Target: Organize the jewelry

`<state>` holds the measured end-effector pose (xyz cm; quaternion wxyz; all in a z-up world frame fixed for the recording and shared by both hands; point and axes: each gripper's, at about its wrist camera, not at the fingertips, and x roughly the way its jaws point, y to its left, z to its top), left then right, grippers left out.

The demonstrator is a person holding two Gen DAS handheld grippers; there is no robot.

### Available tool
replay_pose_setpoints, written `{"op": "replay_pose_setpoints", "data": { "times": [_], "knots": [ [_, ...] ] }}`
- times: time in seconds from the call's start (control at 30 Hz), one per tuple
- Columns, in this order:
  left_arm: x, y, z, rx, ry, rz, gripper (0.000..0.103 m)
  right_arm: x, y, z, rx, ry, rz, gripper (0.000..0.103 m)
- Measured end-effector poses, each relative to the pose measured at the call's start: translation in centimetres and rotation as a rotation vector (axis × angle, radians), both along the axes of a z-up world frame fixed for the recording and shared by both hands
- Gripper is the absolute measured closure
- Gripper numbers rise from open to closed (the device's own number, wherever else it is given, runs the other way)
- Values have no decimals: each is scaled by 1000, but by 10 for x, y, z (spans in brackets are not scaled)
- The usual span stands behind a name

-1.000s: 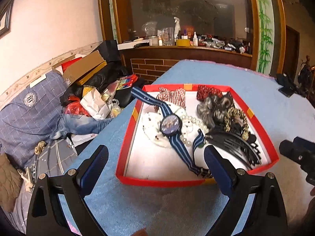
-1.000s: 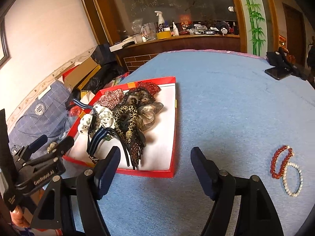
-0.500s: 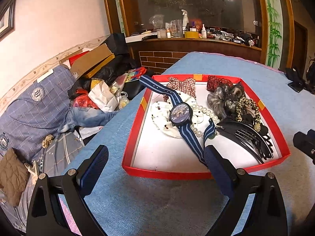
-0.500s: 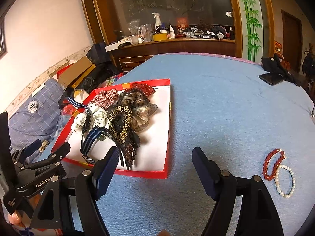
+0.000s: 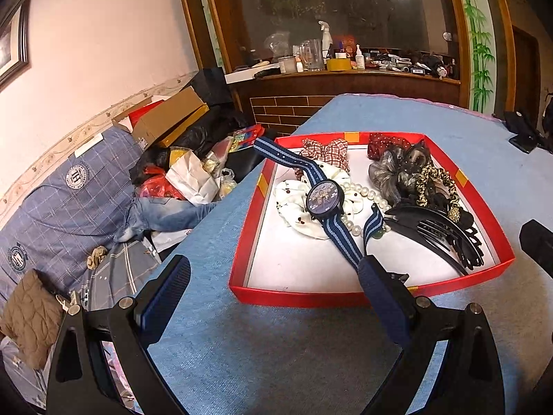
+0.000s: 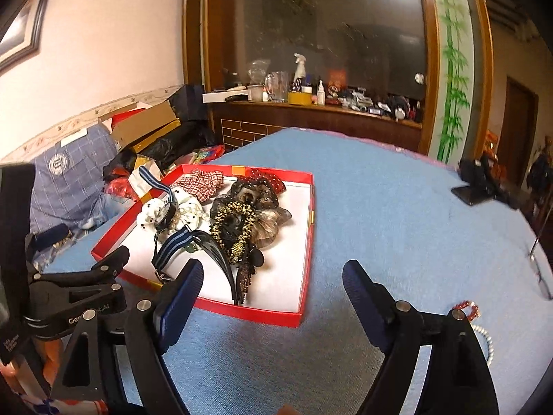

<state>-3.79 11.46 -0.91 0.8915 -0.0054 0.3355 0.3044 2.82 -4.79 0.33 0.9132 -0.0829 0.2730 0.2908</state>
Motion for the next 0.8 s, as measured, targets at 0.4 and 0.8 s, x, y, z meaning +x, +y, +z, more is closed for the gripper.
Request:
{"op": "replay_pose_setpoints", "data": {
  "times": [0.4,0.8],
  "knots": [
    [3,0,-4,-1,3,-2,6,-1,1,0,-1,-5,2,16],
    [2,-1,-6,-9,2,-6,6,-1,2,0,-5,-1,1,16]
  ]
}}
